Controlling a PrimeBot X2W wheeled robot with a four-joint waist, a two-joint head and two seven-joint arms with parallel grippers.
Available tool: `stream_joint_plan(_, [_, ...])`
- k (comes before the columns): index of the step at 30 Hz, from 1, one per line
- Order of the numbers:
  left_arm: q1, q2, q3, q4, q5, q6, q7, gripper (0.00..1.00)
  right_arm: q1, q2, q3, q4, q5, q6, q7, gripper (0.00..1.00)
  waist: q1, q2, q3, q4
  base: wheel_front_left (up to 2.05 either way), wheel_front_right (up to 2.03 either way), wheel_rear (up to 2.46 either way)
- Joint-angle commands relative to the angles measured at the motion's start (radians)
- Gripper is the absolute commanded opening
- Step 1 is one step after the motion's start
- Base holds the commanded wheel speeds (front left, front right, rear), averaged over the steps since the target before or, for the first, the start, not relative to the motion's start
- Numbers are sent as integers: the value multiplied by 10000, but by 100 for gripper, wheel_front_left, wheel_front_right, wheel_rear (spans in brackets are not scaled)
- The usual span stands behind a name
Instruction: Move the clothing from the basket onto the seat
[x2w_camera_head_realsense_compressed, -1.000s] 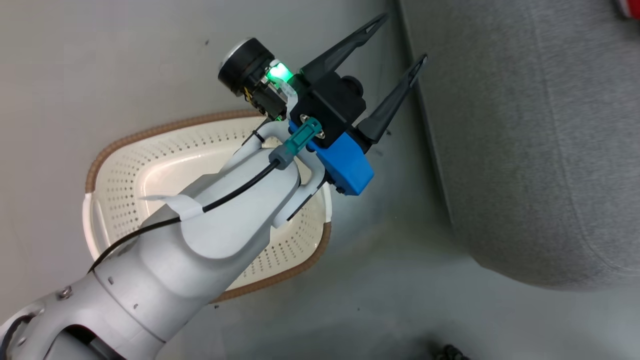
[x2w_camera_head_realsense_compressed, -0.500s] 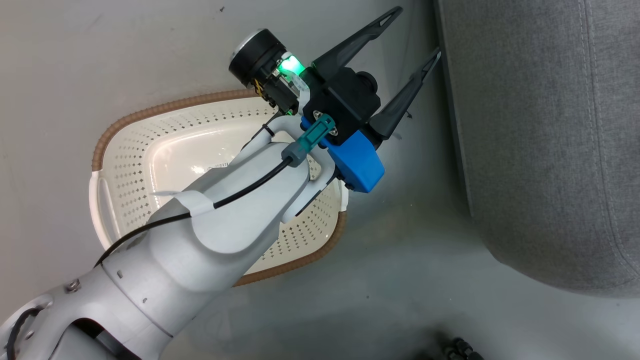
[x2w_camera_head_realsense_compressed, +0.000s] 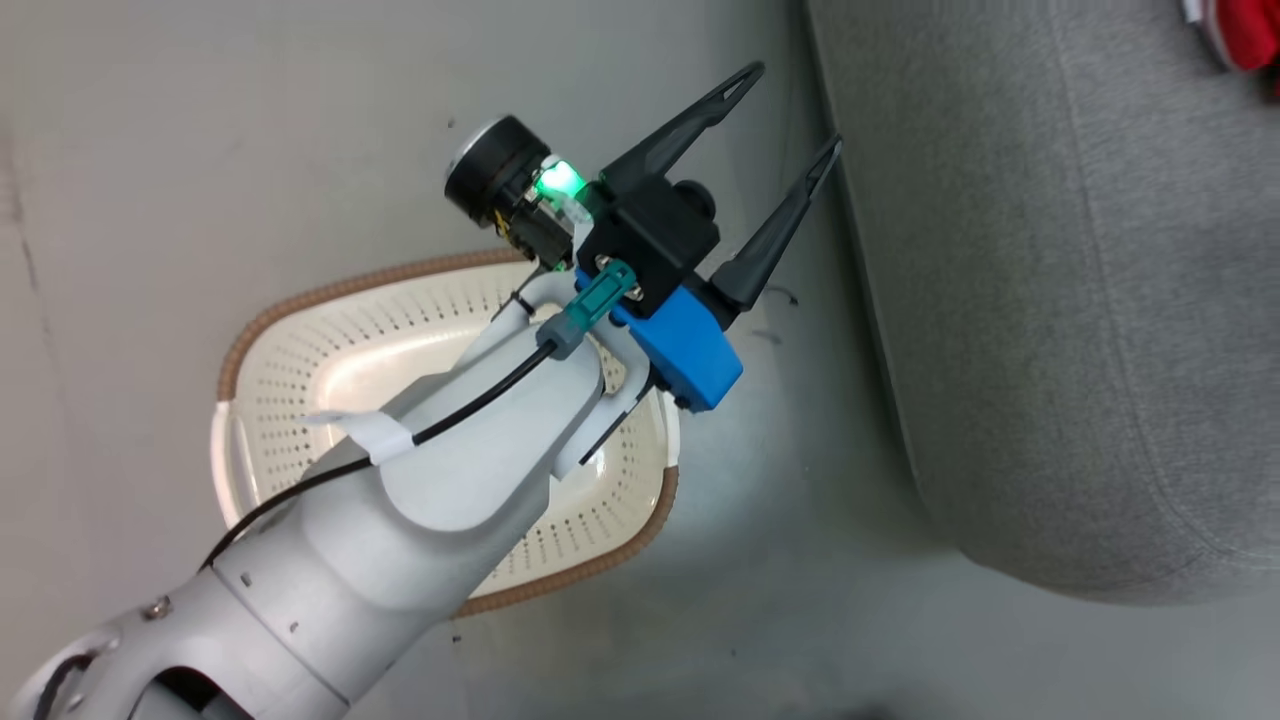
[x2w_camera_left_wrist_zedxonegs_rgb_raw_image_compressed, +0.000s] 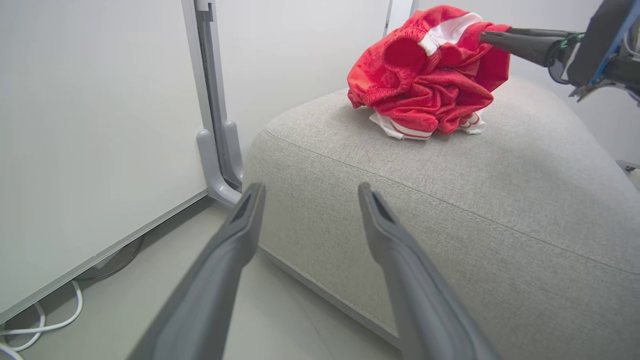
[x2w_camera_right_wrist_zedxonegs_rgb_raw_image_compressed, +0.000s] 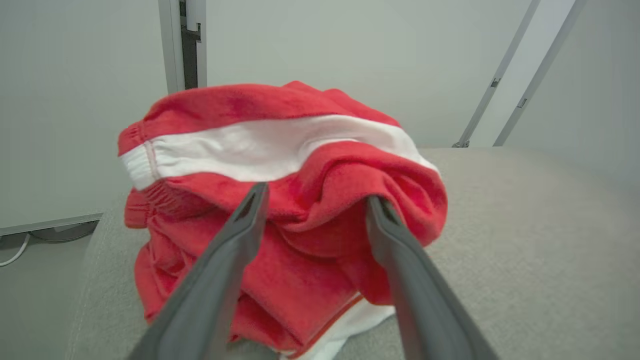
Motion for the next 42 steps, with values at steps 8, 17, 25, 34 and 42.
stream_joint_plan(8, [1256,35,808,-347,-149,222,-112,100,2121,628,79,-1049,-287,5,-34,100,0,0,-1829,214,0,0,0])
stream_joint_plan(17, [3469,470,2915,-1775,602,667,-115,100,3421,1264,1351,-2357,-288,5,-35,100,0,0,-3300,814,0,0,0])
stream_joint_plan(25, [5524,671,4937,-2753,1502,635,-108,100,4094,1698,1997,-3199,-272,5,-34,100,0,0,-4137,1471,0,0,0])
stream_joint_plan(34, [7284,251,7026,-3341,2321,371,-109,100,4967,2203,2290,-3737,-449,5,-34,100,0,0,-4765,1952,0,0,0])
stream_joint_plan(42, [8319,-334,8186,-3368,2871,-37,-109,100,5751,2524,2478,-4044,-619,5,-34,100,0,0,-5189,2081,0,0,0])
